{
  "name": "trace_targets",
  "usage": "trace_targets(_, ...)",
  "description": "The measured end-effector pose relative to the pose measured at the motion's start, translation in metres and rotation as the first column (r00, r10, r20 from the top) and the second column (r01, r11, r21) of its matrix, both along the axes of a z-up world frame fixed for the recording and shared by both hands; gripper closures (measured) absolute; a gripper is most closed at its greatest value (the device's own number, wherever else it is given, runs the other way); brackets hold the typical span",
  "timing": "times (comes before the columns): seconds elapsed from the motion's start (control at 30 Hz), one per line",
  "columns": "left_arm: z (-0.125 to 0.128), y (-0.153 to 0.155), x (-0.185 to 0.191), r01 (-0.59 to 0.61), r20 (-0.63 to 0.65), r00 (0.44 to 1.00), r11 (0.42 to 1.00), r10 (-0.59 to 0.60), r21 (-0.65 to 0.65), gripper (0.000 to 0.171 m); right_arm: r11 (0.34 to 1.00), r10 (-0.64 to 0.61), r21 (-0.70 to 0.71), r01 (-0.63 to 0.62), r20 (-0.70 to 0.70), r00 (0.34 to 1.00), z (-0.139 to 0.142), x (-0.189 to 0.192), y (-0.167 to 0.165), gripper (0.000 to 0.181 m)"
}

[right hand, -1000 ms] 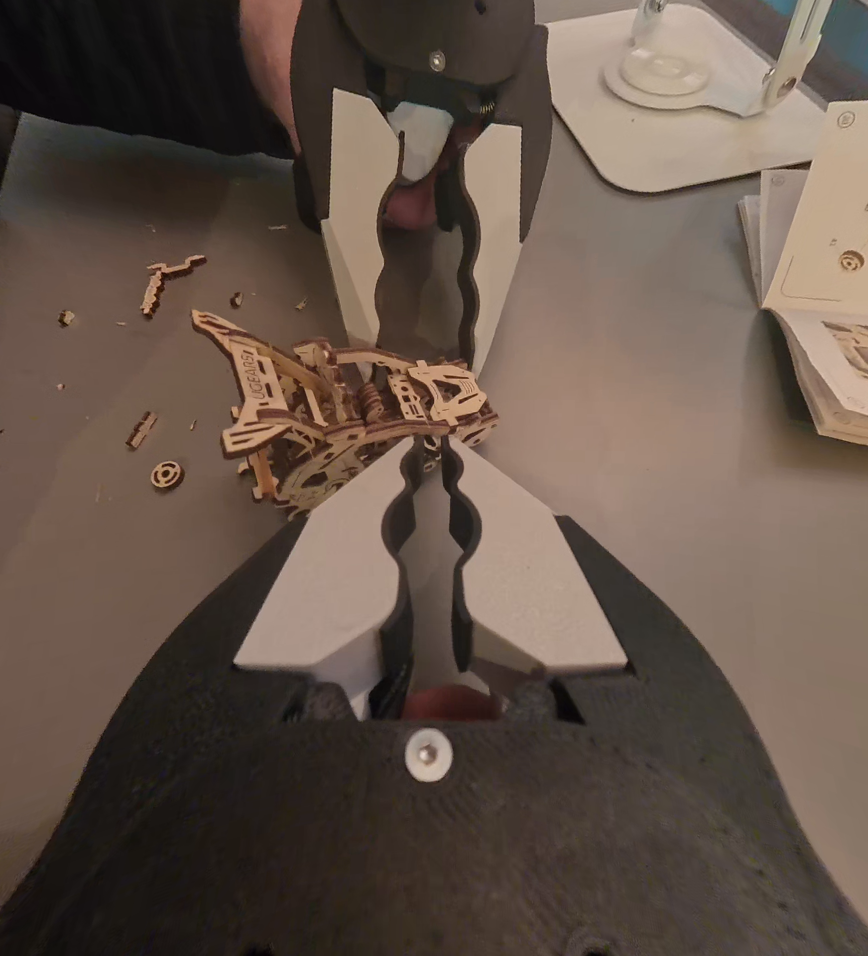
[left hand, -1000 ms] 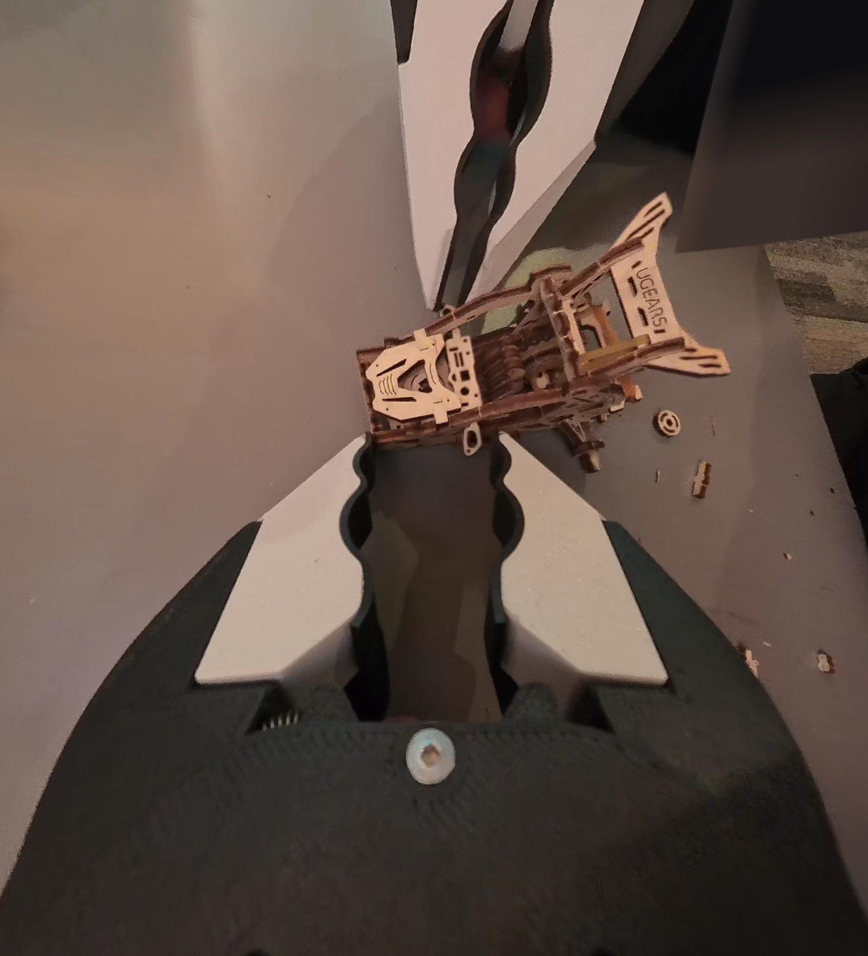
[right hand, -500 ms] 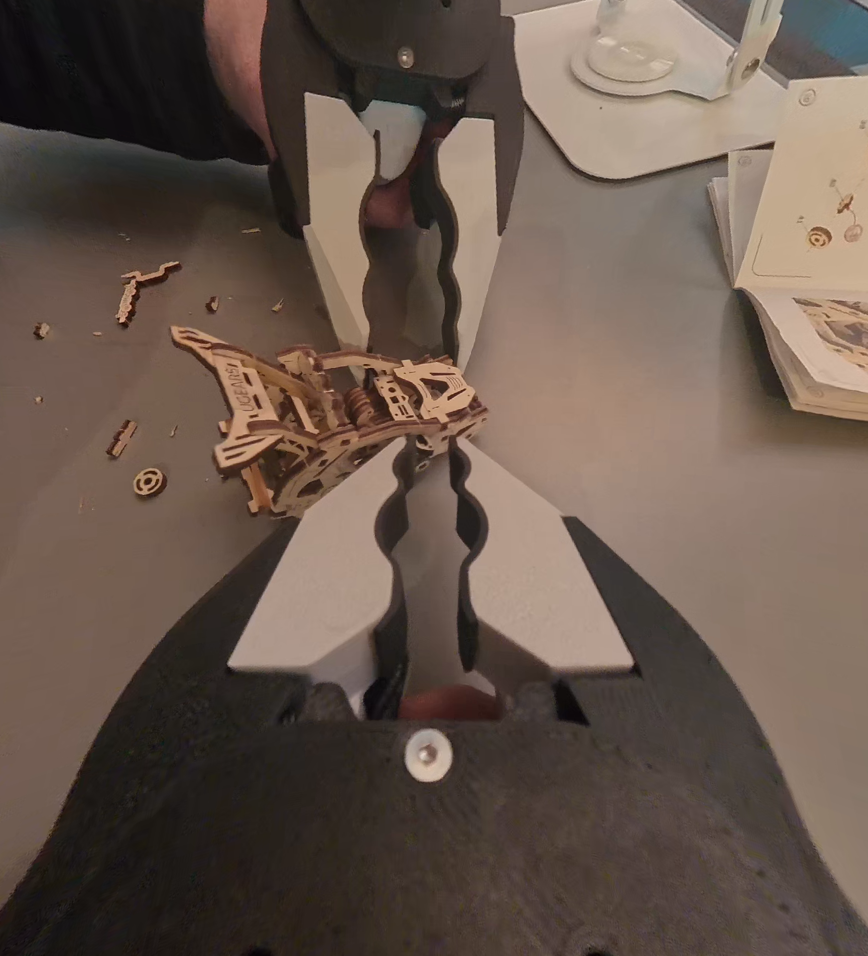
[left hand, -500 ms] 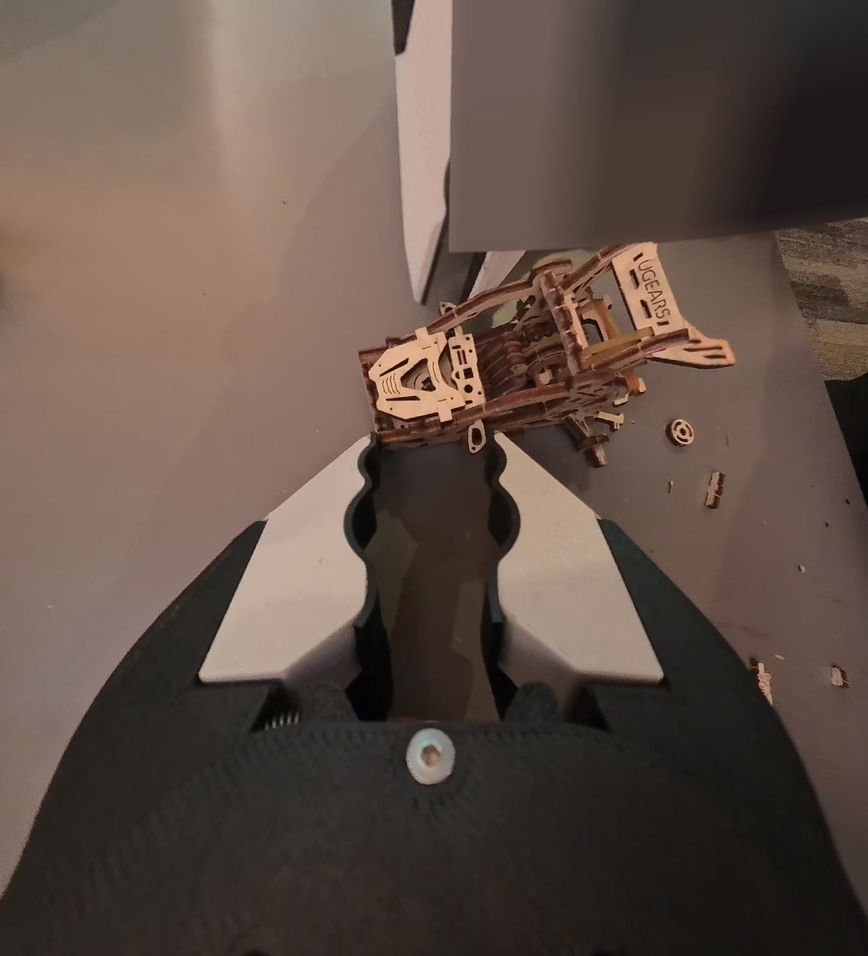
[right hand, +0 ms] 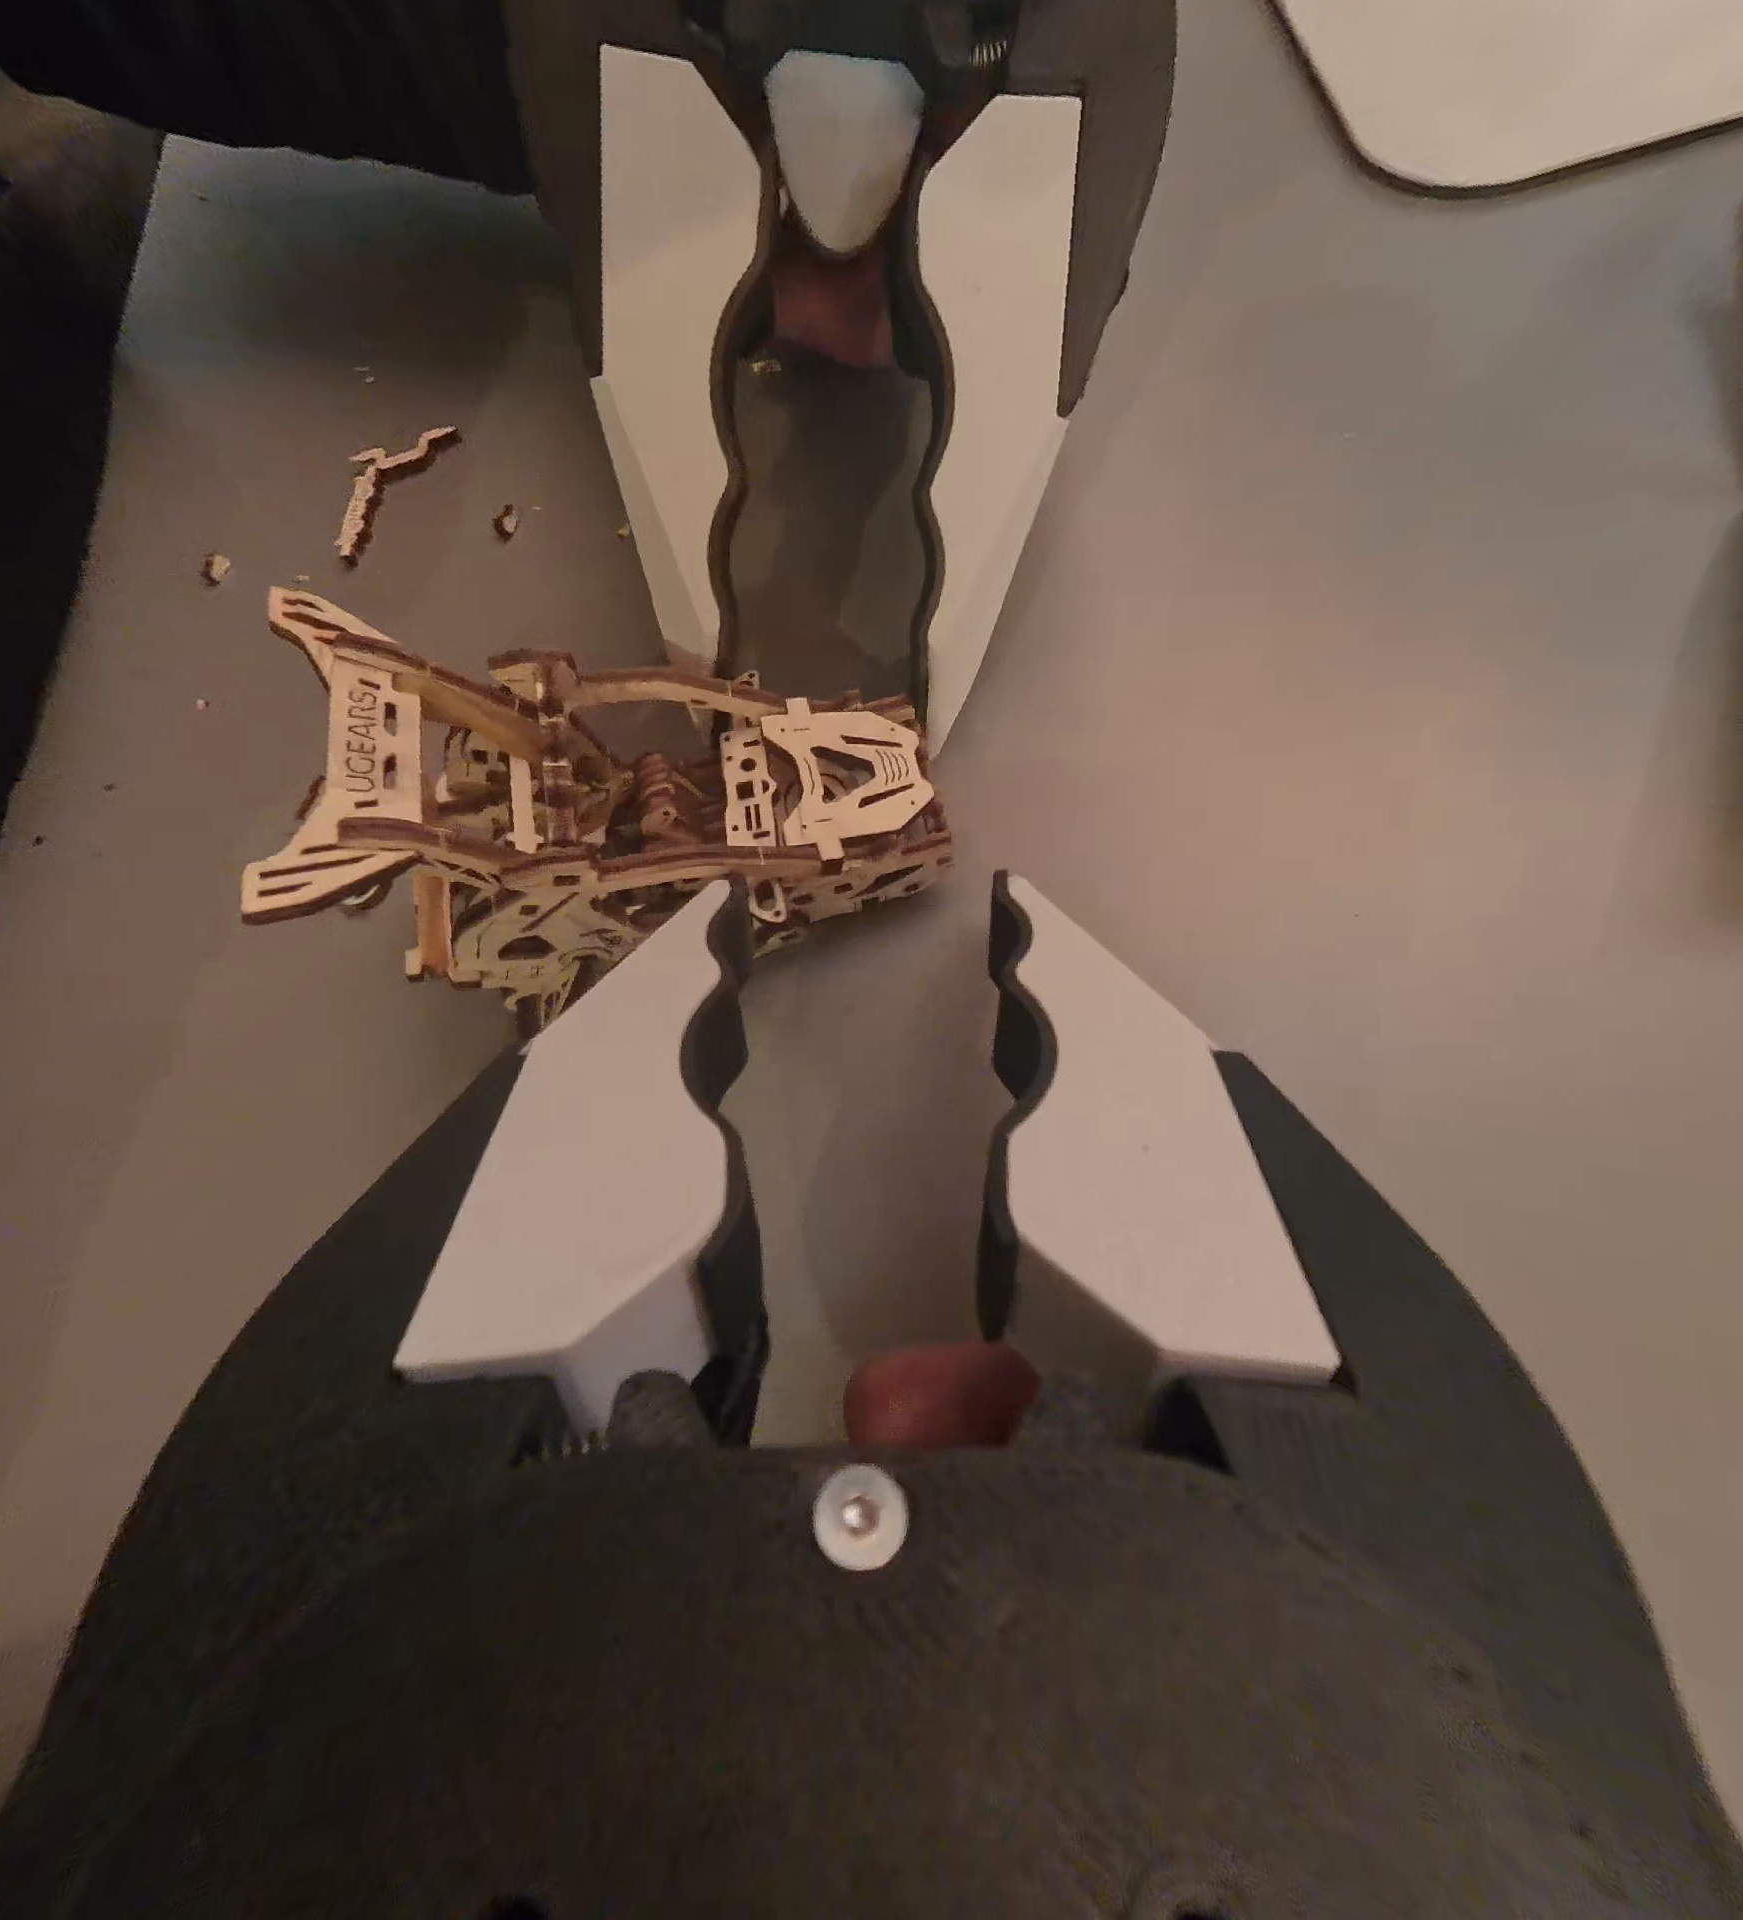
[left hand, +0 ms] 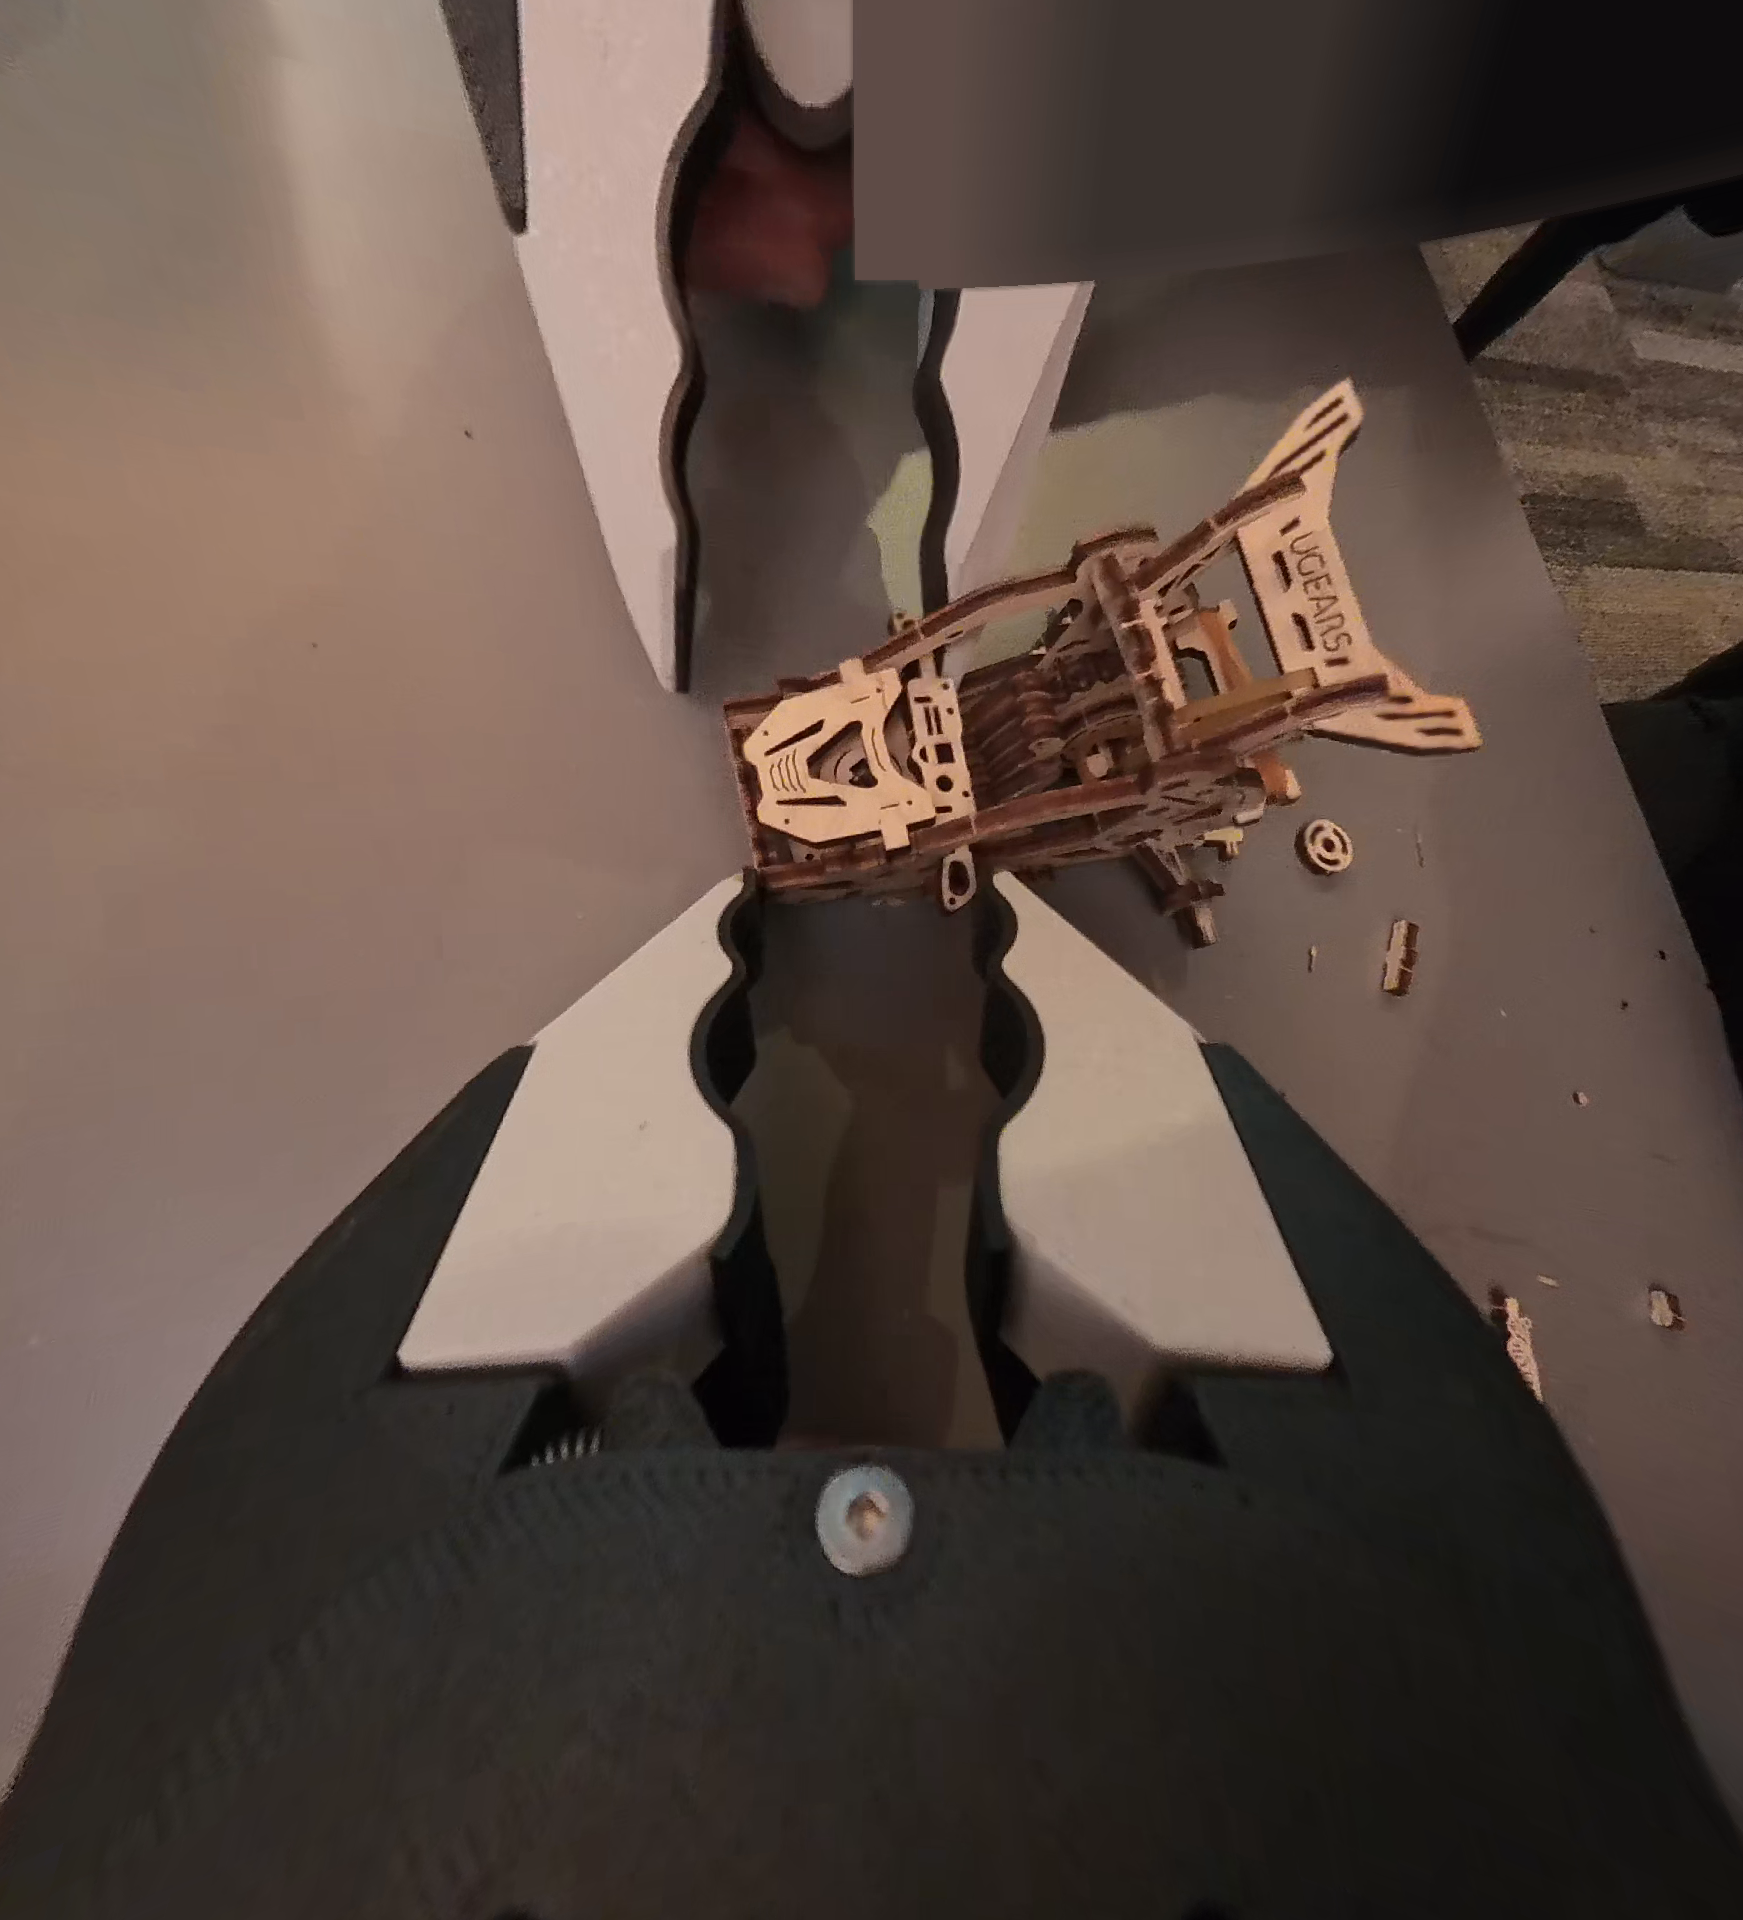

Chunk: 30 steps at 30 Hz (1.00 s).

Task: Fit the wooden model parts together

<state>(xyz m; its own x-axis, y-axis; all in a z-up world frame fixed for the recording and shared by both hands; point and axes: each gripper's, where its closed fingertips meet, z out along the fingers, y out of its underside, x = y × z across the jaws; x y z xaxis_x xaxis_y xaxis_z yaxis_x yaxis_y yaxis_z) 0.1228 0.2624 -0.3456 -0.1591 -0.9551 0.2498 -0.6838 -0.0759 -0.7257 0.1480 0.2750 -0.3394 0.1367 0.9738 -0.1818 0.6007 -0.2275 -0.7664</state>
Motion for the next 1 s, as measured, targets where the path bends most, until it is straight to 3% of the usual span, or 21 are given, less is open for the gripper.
trace_targets(0.1,0.000,-0.001,0.001,0.012,0.000,1.000,1.000,-0.012,0.000,0.134,0.998,0.067,-0.018,-0.068,-0.004,0.998,0.000,-0.001,-0.006,0.147)
trace_targets(0.33,0.000,-0.002,0.000,0.047,-0.002,0.999,0.999,-0.047,-0.009,0.132,0.995,0.099,-0.030,-0.099,-0.005,0.995,0.000,-0.001,-0.009,0.150)
trace_targets(0.4,0.001,-0.003,-0.001,0.051,0.000,0.999,0.998,-0.051,-0.027,0.129,0.994,0.109,-0.020,-0.109,-0.010,0.994,0.001,-0.001,-0.013,0.160)
trace_targets(1.0,0.000,0.001,0.003,0.053,0.001,0.999,0.999,-0.053,-0.004,0.132,0.998,-0.022,-0.063,0.021,-0.017,1.000,0.002,0.009,-0.013,0.161)
